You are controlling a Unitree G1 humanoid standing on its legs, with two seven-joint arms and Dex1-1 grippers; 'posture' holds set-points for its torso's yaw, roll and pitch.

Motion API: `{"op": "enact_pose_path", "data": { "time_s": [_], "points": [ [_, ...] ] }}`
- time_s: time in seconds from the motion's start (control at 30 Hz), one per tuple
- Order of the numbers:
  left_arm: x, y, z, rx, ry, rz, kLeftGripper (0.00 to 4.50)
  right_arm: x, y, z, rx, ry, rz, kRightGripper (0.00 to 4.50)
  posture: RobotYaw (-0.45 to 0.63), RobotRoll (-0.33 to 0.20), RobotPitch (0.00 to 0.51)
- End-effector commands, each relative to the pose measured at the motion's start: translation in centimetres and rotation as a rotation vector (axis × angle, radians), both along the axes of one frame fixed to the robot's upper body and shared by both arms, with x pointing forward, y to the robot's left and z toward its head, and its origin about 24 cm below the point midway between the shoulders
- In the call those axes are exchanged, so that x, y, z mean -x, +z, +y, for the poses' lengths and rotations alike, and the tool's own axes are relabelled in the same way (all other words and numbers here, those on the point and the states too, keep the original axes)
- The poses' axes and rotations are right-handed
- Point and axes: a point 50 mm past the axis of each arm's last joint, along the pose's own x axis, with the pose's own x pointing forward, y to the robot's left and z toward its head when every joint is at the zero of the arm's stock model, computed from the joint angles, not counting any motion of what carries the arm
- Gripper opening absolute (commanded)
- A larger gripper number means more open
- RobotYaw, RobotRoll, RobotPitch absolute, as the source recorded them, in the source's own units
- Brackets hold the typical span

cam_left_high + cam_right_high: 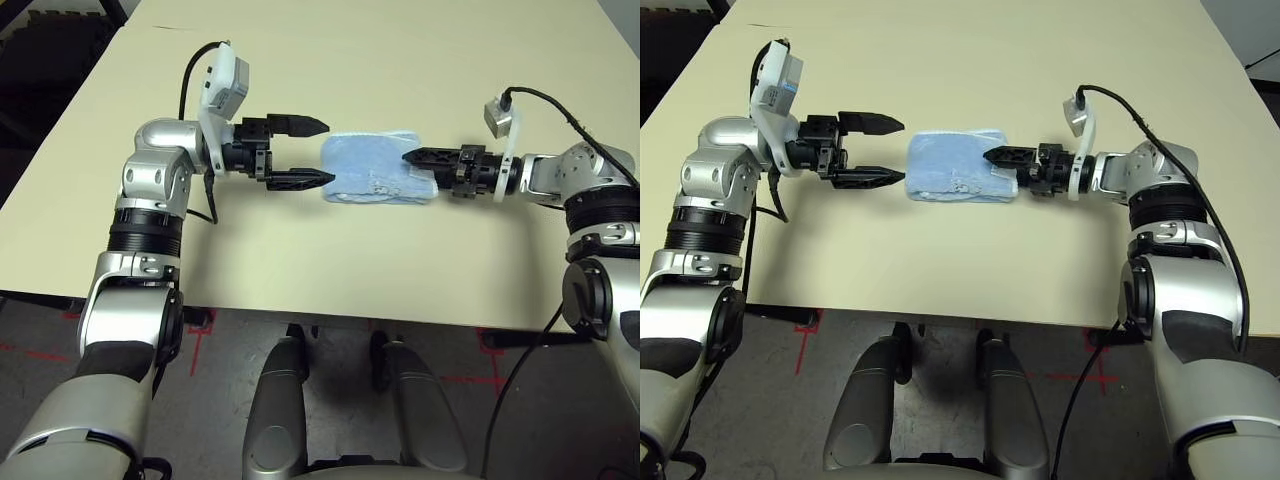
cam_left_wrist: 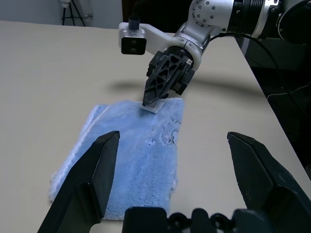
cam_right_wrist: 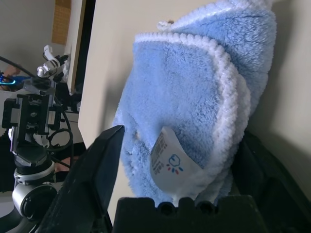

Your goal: Fold the towel and set it aside.

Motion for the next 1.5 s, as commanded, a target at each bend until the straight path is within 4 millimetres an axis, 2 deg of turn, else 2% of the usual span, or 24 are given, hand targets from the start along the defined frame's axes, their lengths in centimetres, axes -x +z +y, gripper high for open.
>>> {"op": "enact_pose_path", "data": {
  "time_s": [0.03, 0.3, 0.33, 0.43, 0.63, 0.8, 0.9, 1.0, 1.27, 1.5],
  "points": [
    [0.2, -0.5, -0.2, -0.003, -0.019, 0.013, 4.5, 0.4, -1.4, -0.3, 0.014, -0.003, 0.069, 3.16, 0.09, 0.0, 0.301],
    [0.2, -0.8, -0.4, -0.011, -0.028, 0.019, 4.5, 0.6, -1.3, -0.6, 0.004, -0.002, 0.06, 0.14, 0.08, 0.0, 0.294],
    [0.3, -0.8, -0.4, -0.011, -0.028, 0.02, 4.5, 0.6, -1.2, -0.7, -0.002, -0.007, 0.052, 0.02, 0.08, 0.0, 0.294],
    [0.2, -0.9, -0.3, -0.013, -0.026, 0.023, 4.5, 0.5, -0.9, -1.0, -0.016, -0.028, 0.021, 0.02, 0.08, 0.0, 0.291],
    [0.2, -1.1, -0.2, 0.01, -0.006, 0.051, 4.5, -1.1, 1.1, -2.2, -0.12, -0.205, -0.222, 0.02, 0.05, 0.0, 0.285],
    [-0.1, -1.1, -0.3, 0.034, 0.011, 0.065, 4.5, -2.8, 4.5, -3.8, -0.261, -0.501, -0.483, 0.02, 0.03, 0.0, 0.279],
    [-0.1, -1.1, -0.4, 0.041, 0.01, 0.064, 4.5, -3.3, 5.5, -4.8, -0.286, -0.644, -0.556, 0.02, 0.03, 0.0, 0.277],
    [-0.1, -0.8, -0.7, 0.068, 0.001, 0.034, 4.5, -3.4, 6.3, -7.4, -0.252, -0.901, -0.649, 0.02, 0.02, 0.0, 0.272],
    [-0.6, -0.9, -0.8, 0.071, 0.033, -0.008, 4.5, -3.0, 5.2, -10.0, -0.137, -1.156, -0.667, 0.02, 0.01, 0.0, 0.27],
    [-0.8, -1.3, -0.4, 0.061, 0.048, -0.004, 4.5, -2.3, 4.5, -12.0, -0.086, -1.264, -0.653, 0.02, 0.01, 0.0, 0.274]
  ]
}}
